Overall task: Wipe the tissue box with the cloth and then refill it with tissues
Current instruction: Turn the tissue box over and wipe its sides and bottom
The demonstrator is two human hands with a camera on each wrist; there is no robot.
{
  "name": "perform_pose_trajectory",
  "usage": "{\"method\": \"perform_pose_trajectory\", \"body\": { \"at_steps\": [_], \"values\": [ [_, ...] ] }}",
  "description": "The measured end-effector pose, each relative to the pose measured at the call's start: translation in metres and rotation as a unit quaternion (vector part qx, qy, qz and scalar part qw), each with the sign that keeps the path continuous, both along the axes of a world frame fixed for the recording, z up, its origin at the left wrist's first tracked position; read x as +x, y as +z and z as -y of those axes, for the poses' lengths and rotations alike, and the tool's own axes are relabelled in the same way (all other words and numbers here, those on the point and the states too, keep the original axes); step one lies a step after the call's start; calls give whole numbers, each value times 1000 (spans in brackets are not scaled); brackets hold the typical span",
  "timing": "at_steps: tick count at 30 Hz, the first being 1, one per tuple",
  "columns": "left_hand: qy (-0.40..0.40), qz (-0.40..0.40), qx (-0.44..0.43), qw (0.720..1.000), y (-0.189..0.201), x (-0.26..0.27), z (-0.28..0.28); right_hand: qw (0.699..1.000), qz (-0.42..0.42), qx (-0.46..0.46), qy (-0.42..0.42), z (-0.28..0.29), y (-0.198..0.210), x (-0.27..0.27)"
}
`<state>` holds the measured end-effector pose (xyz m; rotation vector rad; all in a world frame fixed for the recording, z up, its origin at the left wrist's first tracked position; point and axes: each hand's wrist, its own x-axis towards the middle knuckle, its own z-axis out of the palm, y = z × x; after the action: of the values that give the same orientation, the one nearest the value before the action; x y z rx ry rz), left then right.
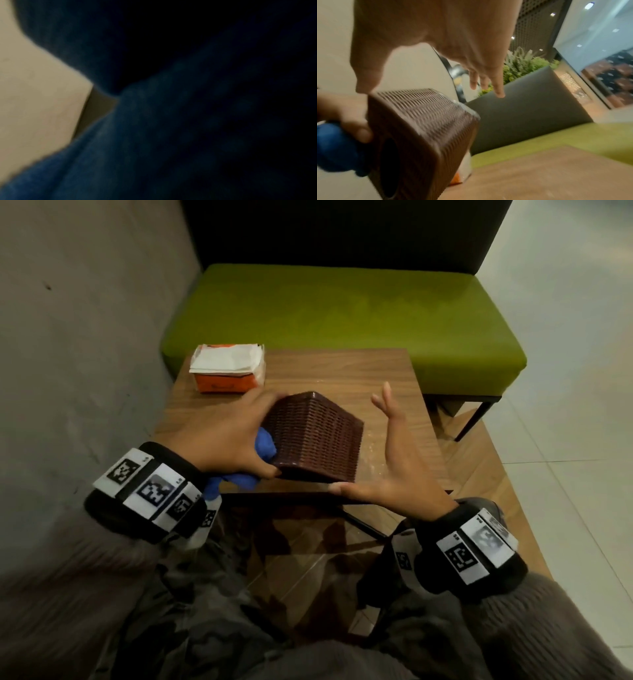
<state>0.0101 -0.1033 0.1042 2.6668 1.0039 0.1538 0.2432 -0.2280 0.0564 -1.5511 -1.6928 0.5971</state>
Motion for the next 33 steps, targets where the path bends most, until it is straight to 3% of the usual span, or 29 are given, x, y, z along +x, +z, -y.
{"method": "perform_pose_trajectory", "body": {
  "at_steps": [2, 4, 11, 15, 17, 19, 22, 24, 26, 29, 31, 33],
  "values": [
    [-5, -100, 125, 987, 10, 10, 9, 997, 81, 18, 9, -4, 9, -13],
    [-10, -138, 180, 974, 19, 20, 16, 994, 105, 32, -1, -11, 11, -25],
    [-25, -123, 205, 971, 33, 28, 22, 997, 41, 45, -41, -23, -9, -29],
    [-36, -101, 145, 984, 27, 25, 18, 998, 0, 37, -41, -22, -11, -26],
    [-37, -22, 39, 998, 27, 19, 14, 998, -19, 40, -49, -18, -11, -24],
    [-10, 170, -32, 985, 28, 12, 9, 997, -30, 45, -58, -13, -15, -21],
    [102, 424, 20, 900, 27, 18, 18, 996, -43, 30, -68, -10, -19, -22],
    [140, 477, 66, 865, 23, 36, 37, 996, -55, 31, -69, -10, -20, -29],
    [111, 434, 70, 891, 14, 52, 59, 993, -72, 49, -77, -9, -20, -36],
    [11, 276, 134, 952, -11, 57, 79, 988, -81, 94, -87, -4, -22, -37],
    [13, 222, 126, 967, -19, 48, 73, 988, -67, 105, -90, 0, -22, -35],
    [27, 240, 58, 969, -19, 40, 59, 990, -56, 97, -86, 4, -24, -36]
  ]
}}
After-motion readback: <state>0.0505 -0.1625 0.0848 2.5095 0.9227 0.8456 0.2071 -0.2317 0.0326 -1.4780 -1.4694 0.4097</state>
